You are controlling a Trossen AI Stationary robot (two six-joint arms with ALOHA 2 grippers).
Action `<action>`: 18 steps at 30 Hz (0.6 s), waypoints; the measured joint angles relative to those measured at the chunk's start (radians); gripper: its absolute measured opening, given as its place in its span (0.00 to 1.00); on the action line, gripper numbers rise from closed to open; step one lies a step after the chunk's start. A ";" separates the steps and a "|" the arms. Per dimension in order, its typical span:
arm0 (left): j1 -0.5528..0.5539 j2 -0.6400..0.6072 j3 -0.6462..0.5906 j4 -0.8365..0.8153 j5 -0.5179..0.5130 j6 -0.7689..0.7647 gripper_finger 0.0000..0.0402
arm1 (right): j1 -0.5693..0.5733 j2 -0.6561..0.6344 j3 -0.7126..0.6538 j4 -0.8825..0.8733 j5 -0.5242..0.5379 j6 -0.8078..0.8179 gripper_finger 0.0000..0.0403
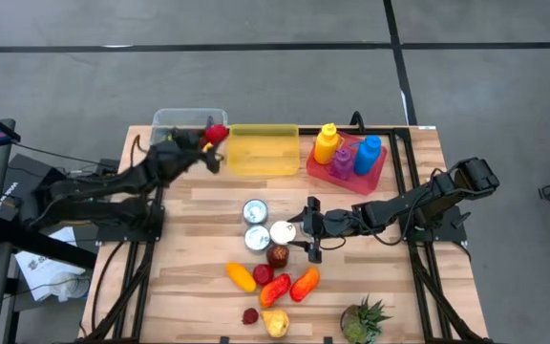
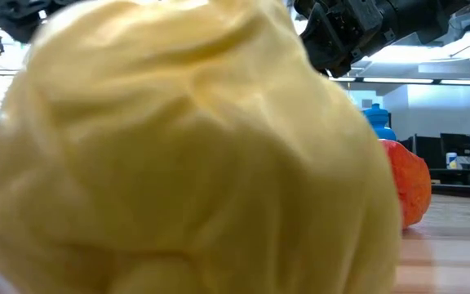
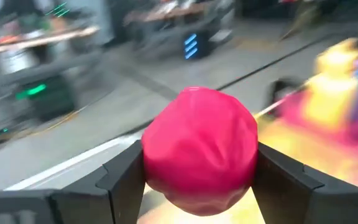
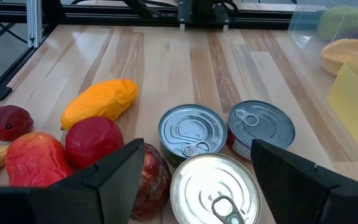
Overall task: Pick & Place Food Item
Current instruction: Put the top red apple into the transparent bin
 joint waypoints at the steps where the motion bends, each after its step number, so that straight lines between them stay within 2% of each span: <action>1: 0.028 0.000 0.024 -0.061 -0.018 0.002 0.59 | 0.000 0.000 0.000 0.000 0.000 0.000 0.71; 6: 0.153 0.012 0.129 -0.354 -0.031 0.001 0.59 | 0.000 0.000 0.000 0.000 0.000 0.000 0.71; 9: 0.207 0.039 0.159 -0.465 -0.016 -0.001 0.59 | 0.000 0.000 0.000 -0.001 0.000 0.000 0.71; 13: 0.251 0.086 0.164 -0.529 0.038 0.000 0.59 | 0.000 0.000 0.000 -0.001 0.000 0.000 0.71; 18: 0.272 0.148 0.166 -0.515 0.044 0.029 0.60 | 0.000 0.000 0.000 -0.001 0.000 0.000 0.71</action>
